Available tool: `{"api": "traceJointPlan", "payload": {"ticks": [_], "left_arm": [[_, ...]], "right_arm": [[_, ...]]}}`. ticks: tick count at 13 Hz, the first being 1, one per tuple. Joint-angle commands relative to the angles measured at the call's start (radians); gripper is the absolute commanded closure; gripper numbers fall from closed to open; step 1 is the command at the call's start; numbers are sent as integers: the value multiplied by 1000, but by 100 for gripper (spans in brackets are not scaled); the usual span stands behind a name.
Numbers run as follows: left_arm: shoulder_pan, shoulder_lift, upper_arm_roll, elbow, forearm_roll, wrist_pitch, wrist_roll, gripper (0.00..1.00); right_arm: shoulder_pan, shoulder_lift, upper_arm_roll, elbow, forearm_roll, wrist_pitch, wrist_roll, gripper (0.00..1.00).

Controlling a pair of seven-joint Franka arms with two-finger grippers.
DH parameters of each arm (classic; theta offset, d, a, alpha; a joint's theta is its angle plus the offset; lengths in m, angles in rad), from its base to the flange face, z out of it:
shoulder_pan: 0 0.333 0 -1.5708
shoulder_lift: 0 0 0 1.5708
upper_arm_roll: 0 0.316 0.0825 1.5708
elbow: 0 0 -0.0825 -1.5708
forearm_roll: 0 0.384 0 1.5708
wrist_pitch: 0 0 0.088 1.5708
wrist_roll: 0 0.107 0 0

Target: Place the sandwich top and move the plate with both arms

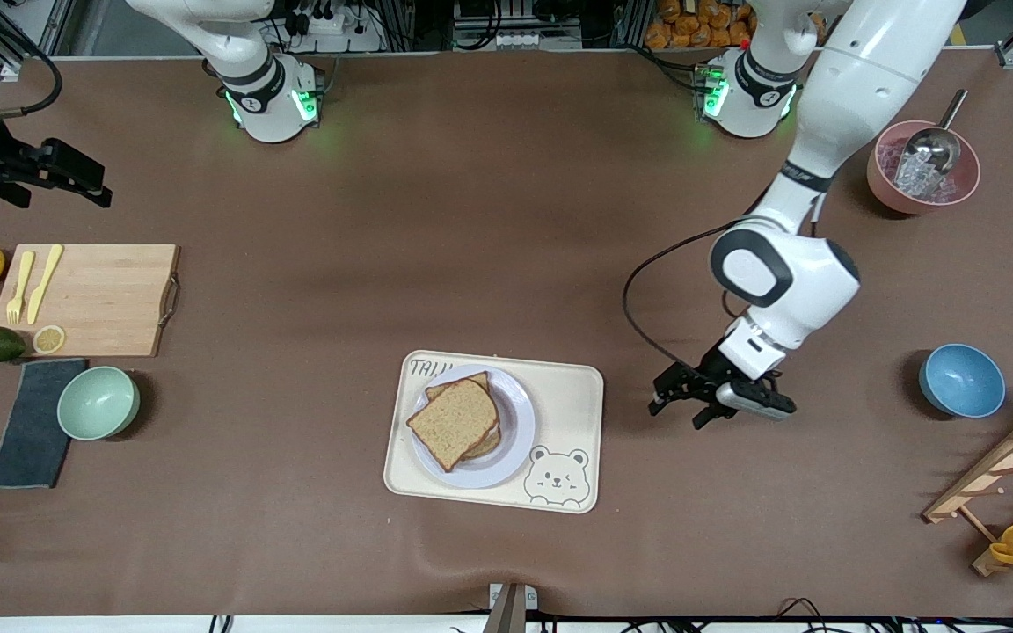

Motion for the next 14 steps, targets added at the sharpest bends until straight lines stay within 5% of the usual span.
{"api": "traceJointPlan", "payload": {"ticks": [1, 6, 10, 14], "left_arm": [[16, -135, 77, -110, 91, -143, 3, 0], [16, -225, 176, -110, 412, -309, -211, 0], [17, -272, 207, -17, 805, -537, -533, 0], [22, -340, 223, 118, 1019, -859, -739, 0]], "right_arm": [[-1, -16, -9, -19, -5, 7, -2, 0], [37, -16, -46, -19, -5, 7, -2, 0], [42, -16, -53, -20, -5, 7, -2, 0], [37, -16, -55, -20, -5, 4, -2, 0]]}}
